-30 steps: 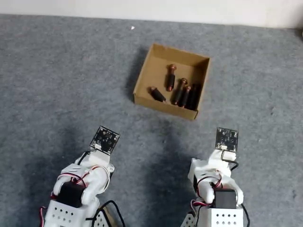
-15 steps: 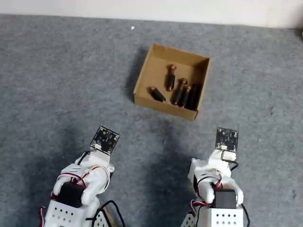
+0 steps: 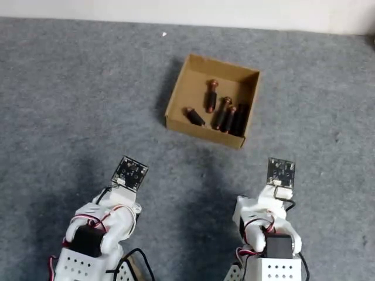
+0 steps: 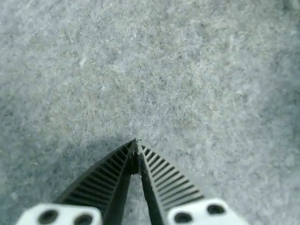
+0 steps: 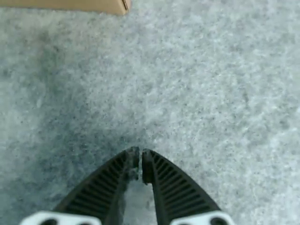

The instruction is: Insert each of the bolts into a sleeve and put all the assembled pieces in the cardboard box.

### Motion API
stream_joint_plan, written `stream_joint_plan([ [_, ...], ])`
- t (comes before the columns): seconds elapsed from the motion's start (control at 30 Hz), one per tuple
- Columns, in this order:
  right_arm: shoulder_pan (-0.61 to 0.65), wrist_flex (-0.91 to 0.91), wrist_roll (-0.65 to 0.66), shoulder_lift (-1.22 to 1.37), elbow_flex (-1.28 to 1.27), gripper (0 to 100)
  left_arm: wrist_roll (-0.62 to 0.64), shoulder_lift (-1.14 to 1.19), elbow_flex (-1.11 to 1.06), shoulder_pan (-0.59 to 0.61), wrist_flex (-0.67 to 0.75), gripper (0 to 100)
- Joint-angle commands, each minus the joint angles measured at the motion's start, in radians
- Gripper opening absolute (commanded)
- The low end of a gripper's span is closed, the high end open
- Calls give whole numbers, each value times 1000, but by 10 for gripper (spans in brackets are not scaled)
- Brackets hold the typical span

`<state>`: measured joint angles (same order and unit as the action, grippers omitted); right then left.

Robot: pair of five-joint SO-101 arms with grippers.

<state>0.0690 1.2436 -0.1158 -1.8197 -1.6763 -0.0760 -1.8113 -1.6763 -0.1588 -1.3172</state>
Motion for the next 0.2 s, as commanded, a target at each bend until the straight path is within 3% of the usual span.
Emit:
stream_joint_plan([
  [0.0, -18, 5, -11, -13, -128, 6, -15, -4, -19, 5, -5, 5],
  [0.17, -18, 5, -11, -13, -128, 6, -15, -4, -19, 5, -5, 5],
])
